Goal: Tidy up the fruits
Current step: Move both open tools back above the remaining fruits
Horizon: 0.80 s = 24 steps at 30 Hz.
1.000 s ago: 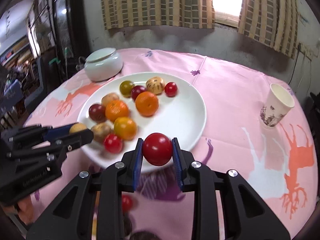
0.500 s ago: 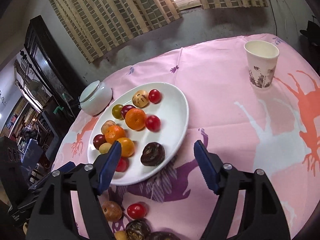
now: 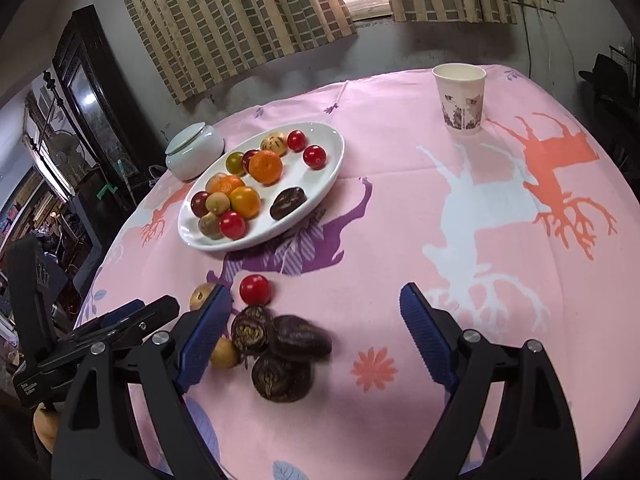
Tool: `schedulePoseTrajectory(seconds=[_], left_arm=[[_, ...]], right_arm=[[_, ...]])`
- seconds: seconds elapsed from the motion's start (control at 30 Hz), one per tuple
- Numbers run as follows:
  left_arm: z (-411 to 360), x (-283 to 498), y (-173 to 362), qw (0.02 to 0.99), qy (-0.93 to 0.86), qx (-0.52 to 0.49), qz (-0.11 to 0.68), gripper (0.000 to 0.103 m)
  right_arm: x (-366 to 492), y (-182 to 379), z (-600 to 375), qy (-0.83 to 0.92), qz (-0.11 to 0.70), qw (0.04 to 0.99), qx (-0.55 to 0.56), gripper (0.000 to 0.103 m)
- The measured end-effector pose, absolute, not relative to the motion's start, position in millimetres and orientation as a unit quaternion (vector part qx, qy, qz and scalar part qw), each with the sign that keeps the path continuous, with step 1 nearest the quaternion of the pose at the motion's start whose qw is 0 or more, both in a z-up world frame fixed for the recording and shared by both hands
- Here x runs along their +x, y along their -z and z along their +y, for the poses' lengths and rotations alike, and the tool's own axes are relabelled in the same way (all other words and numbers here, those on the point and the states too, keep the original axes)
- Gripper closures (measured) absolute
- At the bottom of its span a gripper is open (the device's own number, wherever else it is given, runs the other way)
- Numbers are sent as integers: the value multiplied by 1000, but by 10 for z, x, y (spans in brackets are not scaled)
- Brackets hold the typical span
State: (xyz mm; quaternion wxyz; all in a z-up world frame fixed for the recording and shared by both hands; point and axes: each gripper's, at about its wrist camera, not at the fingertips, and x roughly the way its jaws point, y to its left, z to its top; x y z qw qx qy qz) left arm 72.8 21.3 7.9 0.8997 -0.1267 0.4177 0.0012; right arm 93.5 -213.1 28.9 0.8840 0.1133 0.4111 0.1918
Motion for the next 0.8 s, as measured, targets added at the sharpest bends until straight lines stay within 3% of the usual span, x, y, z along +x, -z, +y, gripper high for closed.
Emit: schedulePoseTrajectory(seconds=[0.3,0.4,0.8], left_arm=[[100,658,-40,919,-12,-39,392,7],[93,643,-16,917,-8,-40,396,7],[234,698,85,903,-26,-71,423,7]], right_arm=[[743,-252,-2155,-169,377,909,52,10],[688,-276,-2132,-163,362,917,31,3],[547,-120,-1727,-215,397,887,-98,3]])
